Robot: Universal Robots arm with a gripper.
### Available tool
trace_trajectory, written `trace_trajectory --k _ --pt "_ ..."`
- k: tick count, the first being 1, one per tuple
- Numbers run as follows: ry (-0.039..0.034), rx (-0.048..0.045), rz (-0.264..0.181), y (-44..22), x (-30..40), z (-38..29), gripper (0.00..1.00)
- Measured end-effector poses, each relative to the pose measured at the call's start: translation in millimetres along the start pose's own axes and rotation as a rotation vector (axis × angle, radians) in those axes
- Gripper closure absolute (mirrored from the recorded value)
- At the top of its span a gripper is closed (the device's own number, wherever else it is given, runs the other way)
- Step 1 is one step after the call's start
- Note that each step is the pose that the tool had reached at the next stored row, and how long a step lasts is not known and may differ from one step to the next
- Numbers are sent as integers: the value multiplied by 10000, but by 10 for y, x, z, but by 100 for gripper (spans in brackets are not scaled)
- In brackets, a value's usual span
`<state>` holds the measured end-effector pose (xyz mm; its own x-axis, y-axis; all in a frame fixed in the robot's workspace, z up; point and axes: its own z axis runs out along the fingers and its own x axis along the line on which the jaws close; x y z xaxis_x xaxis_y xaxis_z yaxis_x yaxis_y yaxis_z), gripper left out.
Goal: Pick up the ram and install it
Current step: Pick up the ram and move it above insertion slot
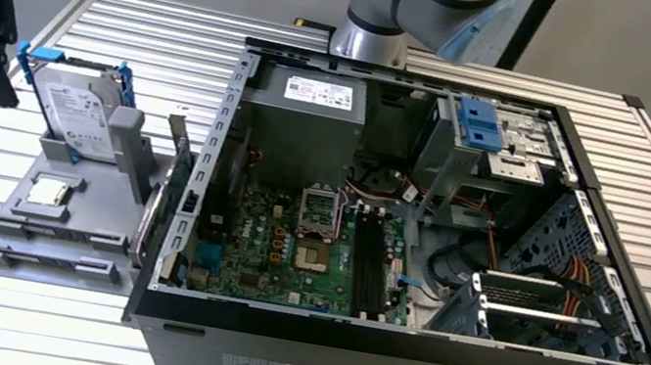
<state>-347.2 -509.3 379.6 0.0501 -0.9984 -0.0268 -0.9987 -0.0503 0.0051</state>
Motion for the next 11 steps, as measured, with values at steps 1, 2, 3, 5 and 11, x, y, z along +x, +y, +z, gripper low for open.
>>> trace_trajectory --k 1,2,3,5,11 --pt "1 -1 0 0 0 6 0" --pt "2 -1 0 0 0 13 0" --pt "2 0 0 0 1 21 0" --pt "3 2 0 0 1 34 0" --pt "9 5 0 0 2 68 0"
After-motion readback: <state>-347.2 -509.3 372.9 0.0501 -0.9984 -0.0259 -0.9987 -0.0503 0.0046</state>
